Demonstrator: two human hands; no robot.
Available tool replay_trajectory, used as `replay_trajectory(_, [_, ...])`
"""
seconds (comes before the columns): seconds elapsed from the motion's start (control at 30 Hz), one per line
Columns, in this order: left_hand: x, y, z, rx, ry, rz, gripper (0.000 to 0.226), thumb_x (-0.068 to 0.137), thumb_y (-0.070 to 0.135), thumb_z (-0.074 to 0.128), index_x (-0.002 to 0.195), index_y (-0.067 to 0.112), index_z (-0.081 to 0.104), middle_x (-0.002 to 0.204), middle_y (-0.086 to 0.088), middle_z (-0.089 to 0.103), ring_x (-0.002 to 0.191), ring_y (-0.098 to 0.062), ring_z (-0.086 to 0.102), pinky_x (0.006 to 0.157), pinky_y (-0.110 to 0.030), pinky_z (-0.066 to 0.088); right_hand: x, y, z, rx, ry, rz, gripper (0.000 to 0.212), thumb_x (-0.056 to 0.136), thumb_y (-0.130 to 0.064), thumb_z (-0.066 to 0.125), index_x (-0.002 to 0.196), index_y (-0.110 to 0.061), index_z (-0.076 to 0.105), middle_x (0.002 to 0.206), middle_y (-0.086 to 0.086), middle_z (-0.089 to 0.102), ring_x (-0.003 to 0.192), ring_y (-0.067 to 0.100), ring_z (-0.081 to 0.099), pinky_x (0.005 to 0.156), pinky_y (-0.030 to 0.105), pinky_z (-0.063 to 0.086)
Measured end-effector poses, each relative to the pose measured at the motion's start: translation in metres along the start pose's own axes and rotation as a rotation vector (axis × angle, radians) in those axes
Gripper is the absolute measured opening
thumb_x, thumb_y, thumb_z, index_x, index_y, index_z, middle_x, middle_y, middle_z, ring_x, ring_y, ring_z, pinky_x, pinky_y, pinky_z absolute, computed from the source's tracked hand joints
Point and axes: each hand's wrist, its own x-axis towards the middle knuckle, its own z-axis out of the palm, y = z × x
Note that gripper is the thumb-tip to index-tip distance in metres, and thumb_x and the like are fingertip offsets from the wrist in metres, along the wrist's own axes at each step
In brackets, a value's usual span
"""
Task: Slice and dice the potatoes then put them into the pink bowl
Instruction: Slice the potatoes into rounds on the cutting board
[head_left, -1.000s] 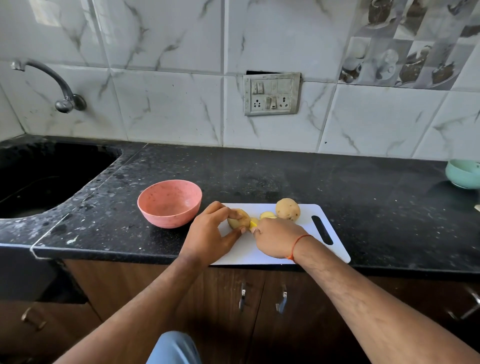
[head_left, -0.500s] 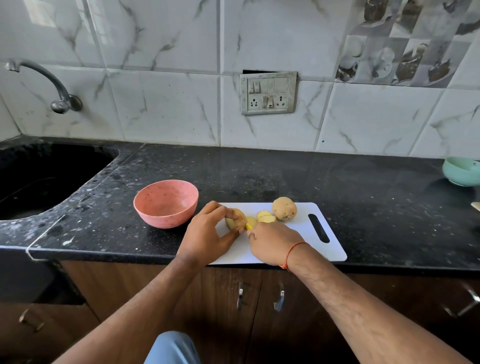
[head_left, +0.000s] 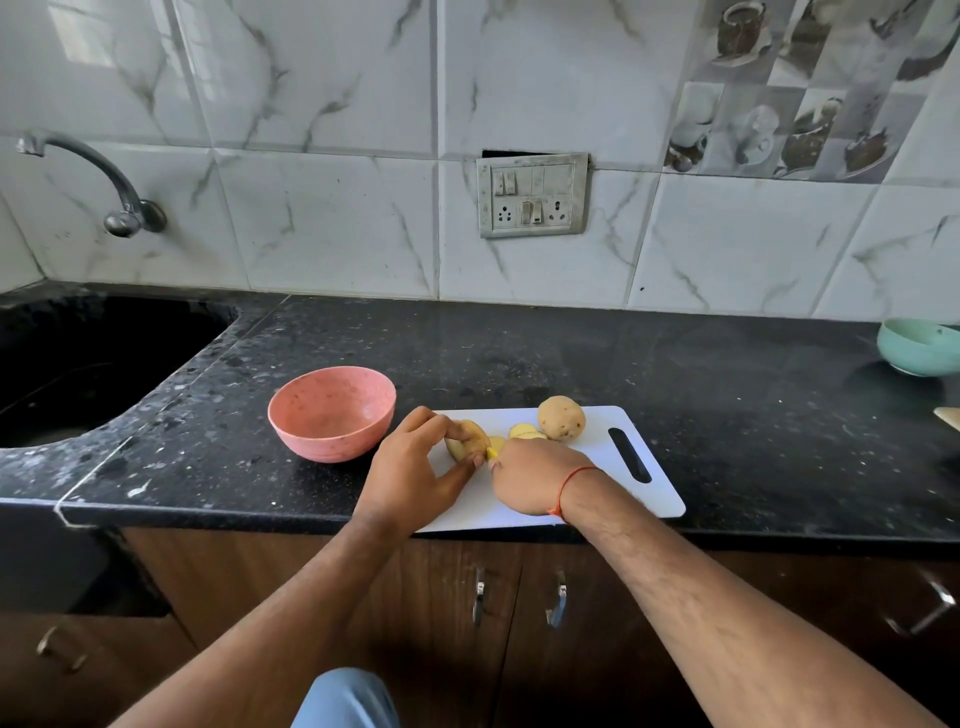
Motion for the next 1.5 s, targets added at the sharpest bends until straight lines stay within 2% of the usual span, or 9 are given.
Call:
replay_trajectory(0.2, [-0.001,0.0,0.0,-0.007,-0.003,0.003,0.026,0.083,0.032,0.09,0.101,0.025,0.073,0.104,0.017,0.062,0.094,-0.006,0.066,0.08,-0.036,0.058,0.003,0.005,0.007,0.003,-0.051,0.022,0.026,0.096,-0.013,0.037,0.072,-0.018,0.045,0.078,0.005,0.051,0.067,0.02,0.048,0.058,0.031,0.036])
replay_trajectory(0.37, [-0.001,-0.001,0.0,-0.019,0.0,-0.007,0.025,0.084,0.034,0.089,0.101,0.025,0.073,0.105,0.015,0.063,0.095,-0.008,0.067,0.08,-0.04,0.059,-0.004,0.007,0.008,0.076,-0.067,0.005,0.025,0.104,-0.022,0.046,0.11,-0.01,0.067,0.075,-0.001,0.05,0.062,0.015,0.046,0.061,0.029,0.043])
replay_trajectory(0.53, [0.0,-0.002,-0.001,-0.036,-0.001,-0.001,0.025,0.086,0.031,0.088,0.104,0.024,0.073,0.108,0.016,0.063,0.098,-0.009,0.068,0.083,-0.037,0.059,-0.014,0.005,0.012,0.035,-0.084,0.014,0.033,0.103,-0.012,0.039,0.106,0.0,0.069,0.081,0.012,0.059,0.073,0.027,0.058,0.062,0.04,0.047])
replay_trajectory(0.73, [0.001,-0.001,-0.004,-0.059,0.039,-0.055,0.02,0.088,0.029,0.086,0.101,0.026,0.071,0.104,0.019,0.065,0.103,-0.007,0.066,0.087,-0.035,0.059,-0.039,0.023,0.022,0.038,-0.043,0.029,0.022,0.104,-0.03,0.041,0.1,-0.018,0.059,0.09,0.005,0.061,0.087,0.023,0.062,0.082,0.043,0.056])
replay_trajectory(0.83, [0.001,0.002,-0.005,-0.079,0.021,-0.066,0.021,0.089,0.029,0.084,0.104,0.028,0.069,0.106,0.021,0.064,0.107,-0.008,0.066,0.093,-0.033,0.059,-0.052,0.029,0.025,0.051,0.002,0.049,0.025,0.107,-0.036,0.039,0.101,-0.02,0.057,0.092,0.002,0.061,0.091,0.022,0.062,0.084,0.042,0.055])
replay_trajectory(1.03, [0.0,0.0,-0.005,-0.056,-0.026,-0.128,0.037,0.086,0.038,0.083,0.117,0.03,0.064,0.118,0.02,0.057,0.114,-0.004,0.062,0.1,-0.027,0.056,-0.059,0.041,0.035,0.091,0.113,0.051,0.032,0.109,-0.042,0.034,0.089,-0.025,0.052,0.087,-0.002,0.059,0.086,0.019,0.059,0.076,0.038,0.05])
replay_trajectory(1.17, [-0.001,0.0,-0.008,-0.055,-0.076,-0.21,0.048,0.079,0.046,0.086,0.118,0.036,0.061,0.116,0.022,0.06,0.106,0.001,0.064,0.092,-0.03,0.059,-0.056,0.044,0.04,0.127,0.144,0.056,0.037,0.109,-0.045,0.033,0.078,-0.029,0.044,0.081,-0.005,0.054,0.076,0.014,0.053,0.068,0.036,0.042])
replay_trajectory(1.33, [0.0,0.006,-0.01,-0.088,-0.096,-0.262,0.056,0.074,0.034,0.092,0.115,0.031,0.055,0.102,0.02,0.066,0.101,0.004,0.062,0.083,-0.027,0.057,-0.055,0.04,0.04,0.147,0.156,0.043,0.038,0.109,-0.046,0.033,0.078,-0.027,0.044,0.08,-0.005,0.053,0.071,0.01,0.049,0.063,0.035,0.037])
replay_trajectory(1.5, [0.001,0.0,-0.011,-0.179,-0.22,-0.231,0.081,0.067,0.029,0.093,0.132,0.041,0.046,0.121,0.017,0.061,0.111,-0.002,0.064,0.098,-0.027,0.056,-0.05,0.039,0.041,0.189,0.163,0.054,0.041,0.108,-0.049,0.035,0.076,-0.025,0.047,0.078,-0.003,0.055,0.072,0.014,0.052,0.059,0.034,0.035])
